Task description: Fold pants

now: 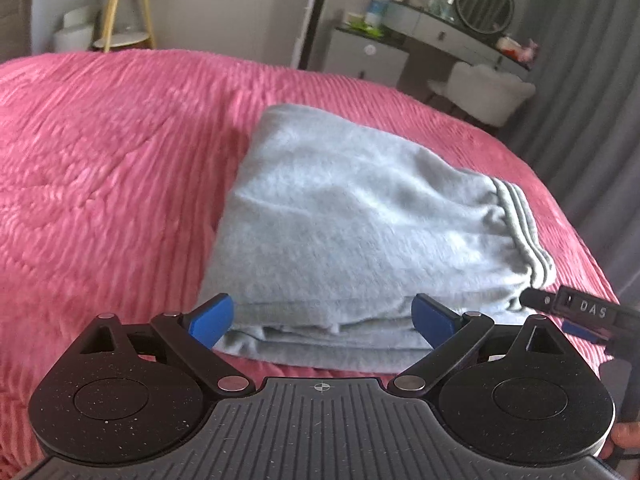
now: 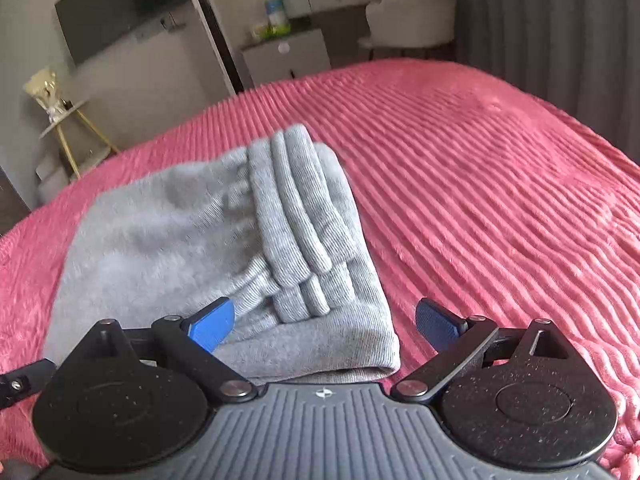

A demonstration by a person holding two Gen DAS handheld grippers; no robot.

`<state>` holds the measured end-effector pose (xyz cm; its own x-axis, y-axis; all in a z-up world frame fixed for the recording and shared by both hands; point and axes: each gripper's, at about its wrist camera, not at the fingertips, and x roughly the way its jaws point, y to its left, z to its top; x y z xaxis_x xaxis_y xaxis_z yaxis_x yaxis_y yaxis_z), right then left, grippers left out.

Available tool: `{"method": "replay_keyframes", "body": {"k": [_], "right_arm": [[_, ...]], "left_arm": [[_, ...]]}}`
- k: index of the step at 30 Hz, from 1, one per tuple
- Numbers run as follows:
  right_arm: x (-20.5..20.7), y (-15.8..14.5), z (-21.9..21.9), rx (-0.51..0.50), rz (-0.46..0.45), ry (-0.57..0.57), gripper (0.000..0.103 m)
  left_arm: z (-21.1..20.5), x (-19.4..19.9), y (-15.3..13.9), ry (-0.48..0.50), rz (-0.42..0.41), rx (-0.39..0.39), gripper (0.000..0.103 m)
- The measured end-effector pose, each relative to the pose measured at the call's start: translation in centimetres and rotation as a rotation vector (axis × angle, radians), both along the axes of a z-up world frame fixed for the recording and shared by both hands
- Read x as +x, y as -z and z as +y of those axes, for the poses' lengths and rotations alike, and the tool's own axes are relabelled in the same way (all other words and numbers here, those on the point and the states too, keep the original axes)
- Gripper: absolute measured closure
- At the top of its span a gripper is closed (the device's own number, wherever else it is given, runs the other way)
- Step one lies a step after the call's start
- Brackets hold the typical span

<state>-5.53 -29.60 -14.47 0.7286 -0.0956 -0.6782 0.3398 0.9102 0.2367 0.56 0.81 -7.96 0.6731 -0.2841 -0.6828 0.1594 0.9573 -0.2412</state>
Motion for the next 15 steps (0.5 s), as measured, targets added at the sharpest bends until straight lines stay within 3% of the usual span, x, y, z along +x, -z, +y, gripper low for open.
{"method": "replay_keyframes", "body": {"k": [7,11,15], "right_arm": [[0.5,-0.1,0.3,-0.028,-0.044,-0.015,0.006],[0.8,-0.5,0.7,-0.043,-0.064,-0.048,0.006],[1.0,-0.2,0.6,0.001,-0.061,-0.074,0.006]], "left_arm": [[0.3,1.8,-0.8,-0.024,-0.012,0.032,0.004],[0.5,2.1,0.9,-0.021,-0.028,0.027,0.004],[0.1,2.5,2.3,-0.025,-0.003,0.076,0.004]]}}
